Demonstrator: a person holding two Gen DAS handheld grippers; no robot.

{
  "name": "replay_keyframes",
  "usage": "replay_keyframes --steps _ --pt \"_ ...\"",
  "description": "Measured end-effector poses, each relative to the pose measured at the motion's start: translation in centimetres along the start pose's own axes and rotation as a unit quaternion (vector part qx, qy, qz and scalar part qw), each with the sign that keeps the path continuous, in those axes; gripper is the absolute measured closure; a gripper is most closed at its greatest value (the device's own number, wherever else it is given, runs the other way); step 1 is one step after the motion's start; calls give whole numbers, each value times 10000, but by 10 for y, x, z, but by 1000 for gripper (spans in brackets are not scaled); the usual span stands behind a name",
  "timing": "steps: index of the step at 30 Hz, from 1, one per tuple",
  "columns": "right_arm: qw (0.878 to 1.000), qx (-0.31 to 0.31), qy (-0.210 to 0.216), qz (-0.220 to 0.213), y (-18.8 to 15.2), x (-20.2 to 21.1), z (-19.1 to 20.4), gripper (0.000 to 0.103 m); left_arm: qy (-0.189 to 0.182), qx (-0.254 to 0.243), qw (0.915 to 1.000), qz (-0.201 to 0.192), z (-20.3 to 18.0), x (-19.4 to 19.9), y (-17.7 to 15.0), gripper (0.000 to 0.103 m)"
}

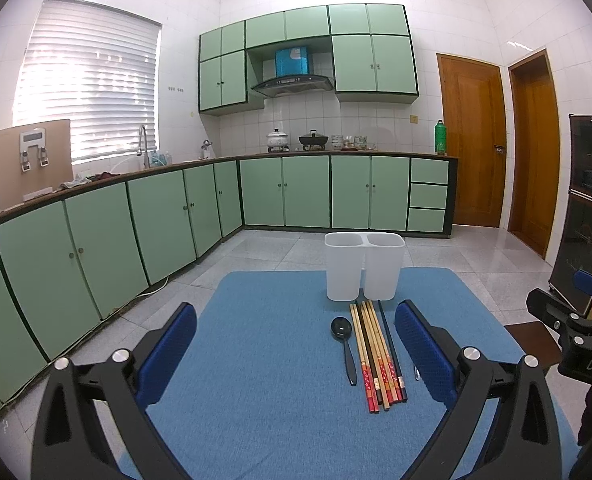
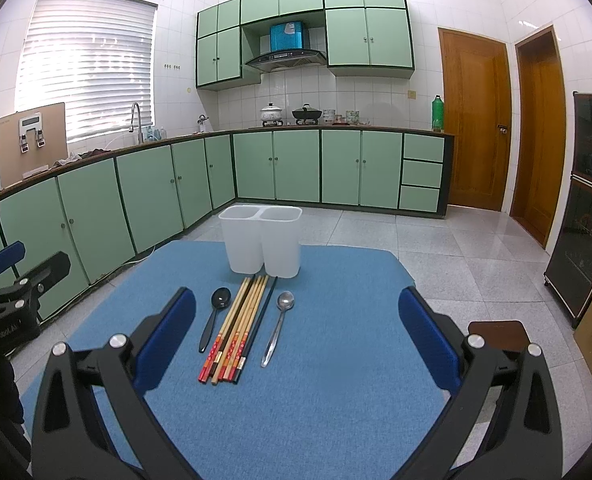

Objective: Organize utensils

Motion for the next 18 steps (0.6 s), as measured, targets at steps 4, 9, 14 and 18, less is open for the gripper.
replay_keyframes --steps 4,9,14,18 --pt "10000 5 -2 -1 -2 -1 1 5 2 13 10000 -7 1 -1 1 6" --pt "10000 -2 1 7 1 0 -1 5 11 10 10000 -9 0 0 0 6" --pt "10000 2 2 1 0 -1 0 5 9 13 10000 -13 0 -1 0 6" --pt "10000 -1 0 6 0 0 0 5 11 11 10000 -13 0 -1 -1 6"
Point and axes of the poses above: each gripper's, at about its wrist camera, not at the fingertips, and x roughly against the way its jaws point, z to its left, y to its top, the point moved 6 cm from there along -x, roughly the way its jaws point, and after that the axes turned 1 degree about -z, right-handed, at the moved point
